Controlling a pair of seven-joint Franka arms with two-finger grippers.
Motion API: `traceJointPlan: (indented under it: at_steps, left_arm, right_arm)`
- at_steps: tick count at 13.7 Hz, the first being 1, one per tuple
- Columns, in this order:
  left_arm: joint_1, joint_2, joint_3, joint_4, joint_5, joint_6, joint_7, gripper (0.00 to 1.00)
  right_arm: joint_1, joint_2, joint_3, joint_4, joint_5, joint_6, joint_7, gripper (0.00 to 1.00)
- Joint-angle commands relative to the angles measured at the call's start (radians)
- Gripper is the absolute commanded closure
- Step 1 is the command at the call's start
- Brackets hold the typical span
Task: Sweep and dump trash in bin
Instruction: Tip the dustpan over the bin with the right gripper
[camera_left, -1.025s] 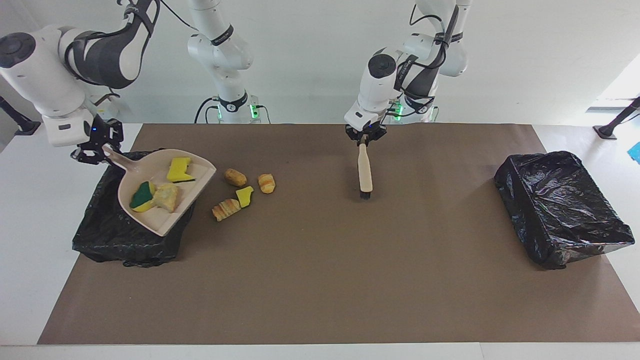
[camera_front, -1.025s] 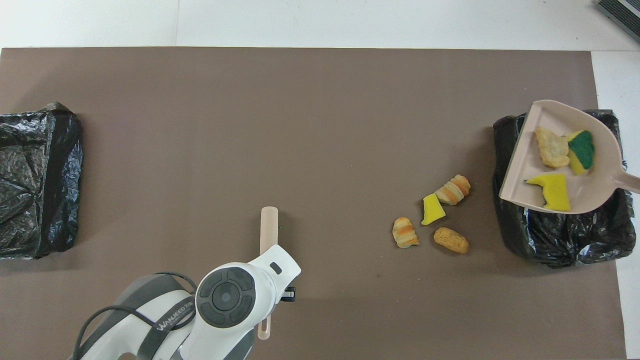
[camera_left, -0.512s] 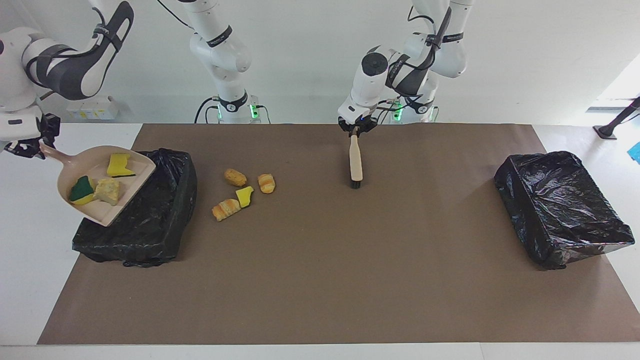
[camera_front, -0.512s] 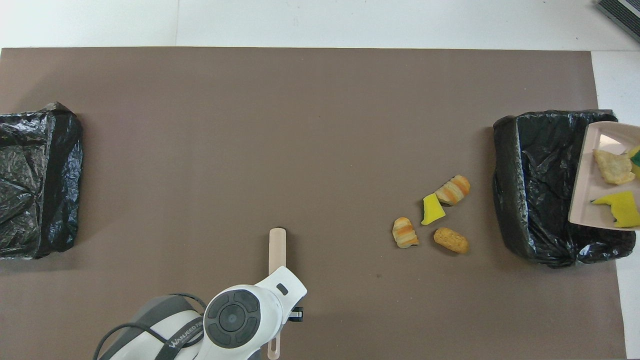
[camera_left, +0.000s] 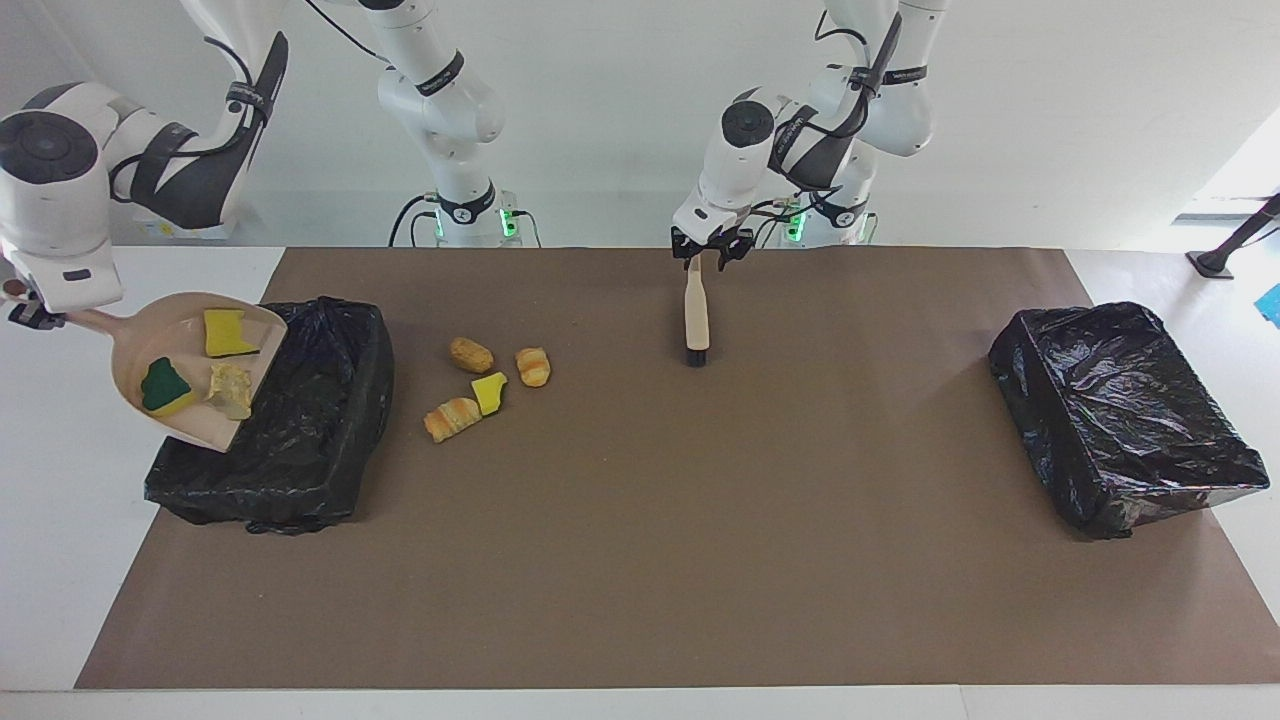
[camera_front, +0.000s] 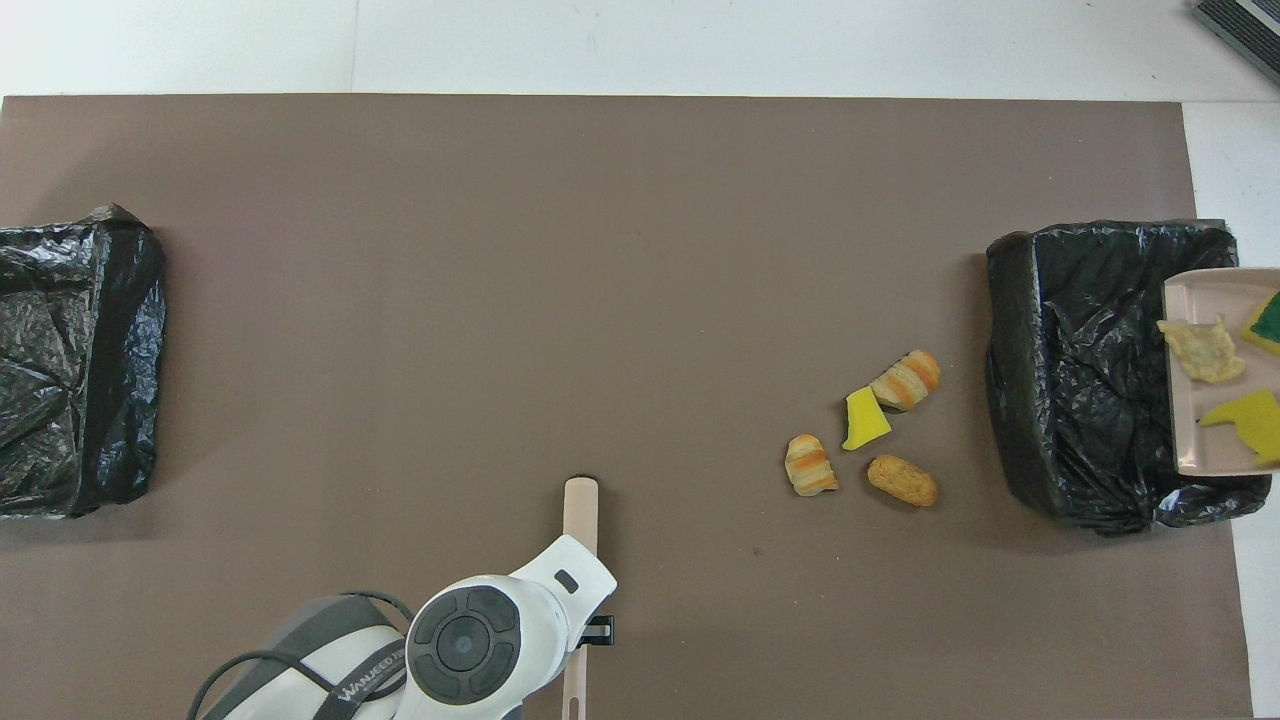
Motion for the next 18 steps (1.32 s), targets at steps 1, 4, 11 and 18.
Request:
traceJointPlan:
  at_steps: [1, 4, 11, 18]
  left_arm:
    - [0.041, -0.009, 0.008, 0.002, -0.012, 0.008, 0.007, 0.0]
    - [0.082, 0.009, 0.009, 0.037, -0.006, -0.001, 0.008, 0.0]
    - [0.346, 0.12, 0.011, 0.29, 0.048, -0.093, 0.304, 0.0]
    - [0.605, 0.165, 0.012, 0.557, 0.074, -0.381, 0.715, 0.0]
  right_arm:
    - [0.005, -0.009, 0.003, -0.019, -0.077, 0.011, 0.003, 1.0]
    - [0.019, -0.014, 0.006, -0.03, -0.129, 0.027, 0.003, 1.0]
    - [0.125, -0.037, 0.011, -0.076, -0.303, -0.007, 0.084, 1.0]
    - [0.188, -0.043, 0.017, -0.085, -0.416, -0.096, 0.119, 1.0]
